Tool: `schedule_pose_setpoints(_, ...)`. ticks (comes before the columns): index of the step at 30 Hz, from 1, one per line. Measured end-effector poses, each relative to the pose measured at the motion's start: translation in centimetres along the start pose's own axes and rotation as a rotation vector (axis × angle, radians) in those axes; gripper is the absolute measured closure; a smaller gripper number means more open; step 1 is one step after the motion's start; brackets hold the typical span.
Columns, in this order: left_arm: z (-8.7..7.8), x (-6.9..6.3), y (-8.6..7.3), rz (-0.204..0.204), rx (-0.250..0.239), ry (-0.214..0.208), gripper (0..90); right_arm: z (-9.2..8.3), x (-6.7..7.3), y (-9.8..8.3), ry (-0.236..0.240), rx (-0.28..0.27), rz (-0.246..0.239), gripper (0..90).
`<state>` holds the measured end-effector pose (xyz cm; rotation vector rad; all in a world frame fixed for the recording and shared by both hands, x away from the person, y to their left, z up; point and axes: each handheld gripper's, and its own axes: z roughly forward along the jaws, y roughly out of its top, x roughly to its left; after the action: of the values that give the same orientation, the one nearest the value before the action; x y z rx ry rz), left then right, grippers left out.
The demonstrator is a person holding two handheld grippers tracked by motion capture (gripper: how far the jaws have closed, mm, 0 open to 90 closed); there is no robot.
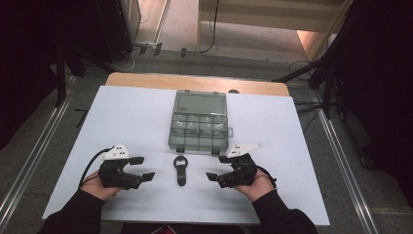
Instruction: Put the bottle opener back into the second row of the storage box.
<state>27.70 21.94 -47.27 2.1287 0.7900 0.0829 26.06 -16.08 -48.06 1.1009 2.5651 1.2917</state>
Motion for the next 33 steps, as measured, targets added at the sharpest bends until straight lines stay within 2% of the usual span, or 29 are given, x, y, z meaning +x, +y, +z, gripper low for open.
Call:
schedule_pose_setpoints(10, 0.0, 0.0, 0.0, 0.000, -0.001, 0.001, 25.3, 0.7, 0.5, 1.0, -0.022, -0.007, 0.030, 22.0)
schedule_pose_setpoints(23, -0.1, 0.1, 0.0, -0.004, -0.006, 0.004, 25.3, 2.5, 1.6, 2.5, -0.066, 0.038, 0.092, 22.0)
schedule_pose_setpoints(33, -0.2, 0.1, 0.0, -0.004, -0.007, 0.004, 25.3, 4.2, 2.4, 3.8, -0.088, 0.073, 0.118, 22.1)
